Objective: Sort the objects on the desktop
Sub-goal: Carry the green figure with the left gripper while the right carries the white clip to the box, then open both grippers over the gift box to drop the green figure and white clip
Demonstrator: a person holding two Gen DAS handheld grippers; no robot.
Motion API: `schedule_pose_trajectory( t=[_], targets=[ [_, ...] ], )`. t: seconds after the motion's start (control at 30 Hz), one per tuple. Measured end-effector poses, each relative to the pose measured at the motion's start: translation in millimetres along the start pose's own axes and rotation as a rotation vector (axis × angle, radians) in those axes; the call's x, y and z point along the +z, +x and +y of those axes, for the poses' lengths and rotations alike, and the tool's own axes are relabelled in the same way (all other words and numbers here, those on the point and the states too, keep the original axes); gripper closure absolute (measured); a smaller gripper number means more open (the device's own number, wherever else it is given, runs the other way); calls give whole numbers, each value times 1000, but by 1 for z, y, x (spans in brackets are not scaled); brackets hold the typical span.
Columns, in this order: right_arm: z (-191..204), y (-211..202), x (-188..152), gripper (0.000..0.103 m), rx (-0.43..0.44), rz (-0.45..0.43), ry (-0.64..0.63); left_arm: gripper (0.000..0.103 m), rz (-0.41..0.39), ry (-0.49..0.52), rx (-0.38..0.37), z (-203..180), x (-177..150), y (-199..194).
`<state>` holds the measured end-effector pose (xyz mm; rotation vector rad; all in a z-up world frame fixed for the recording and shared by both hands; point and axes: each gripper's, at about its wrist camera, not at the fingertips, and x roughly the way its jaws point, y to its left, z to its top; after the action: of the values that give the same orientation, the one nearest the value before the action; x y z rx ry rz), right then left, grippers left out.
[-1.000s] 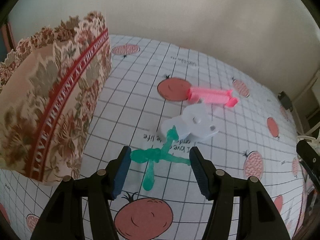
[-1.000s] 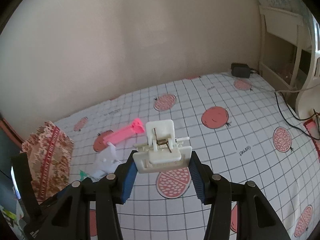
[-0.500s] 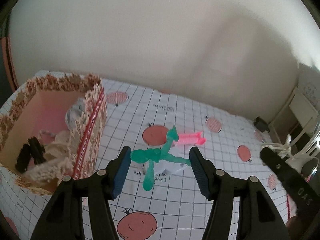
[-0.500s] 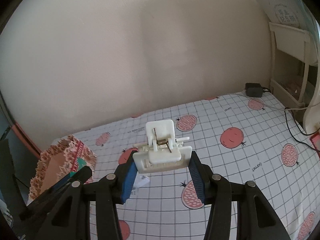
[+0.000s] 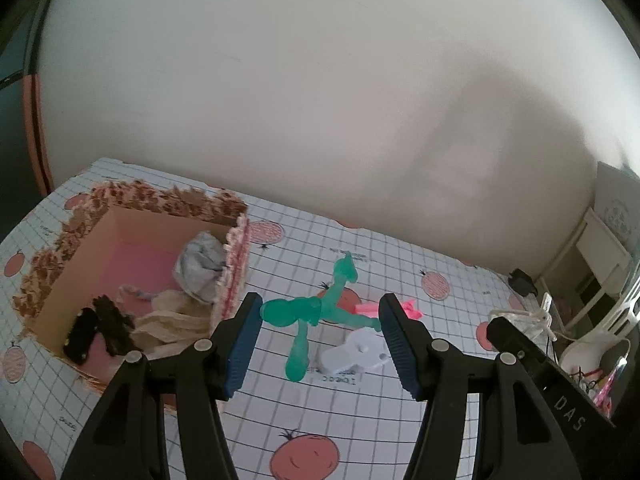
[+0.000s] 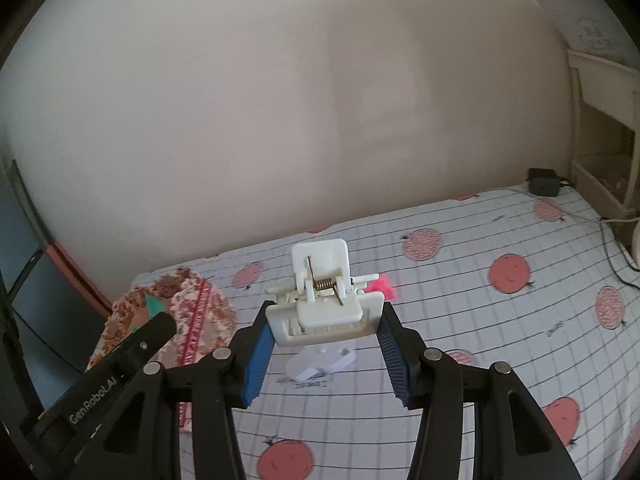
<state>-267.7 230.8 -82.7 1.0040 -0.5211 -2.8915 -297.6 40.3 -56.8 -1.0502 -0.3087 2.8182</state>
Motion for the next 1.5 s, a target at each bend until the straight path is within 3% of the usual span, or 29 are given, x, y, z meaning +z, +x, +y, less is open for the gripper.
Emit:
schedule_pose_trajectory(
  t=[0.63,1.5],
  targets=[
    [91,11,-28,50,151,54,-106,41,-39,-114,108,81,11,-22],
    [159,26,-55,50,258,100,-212,41,-93,-289,203,155,10,-49]
  ],
)
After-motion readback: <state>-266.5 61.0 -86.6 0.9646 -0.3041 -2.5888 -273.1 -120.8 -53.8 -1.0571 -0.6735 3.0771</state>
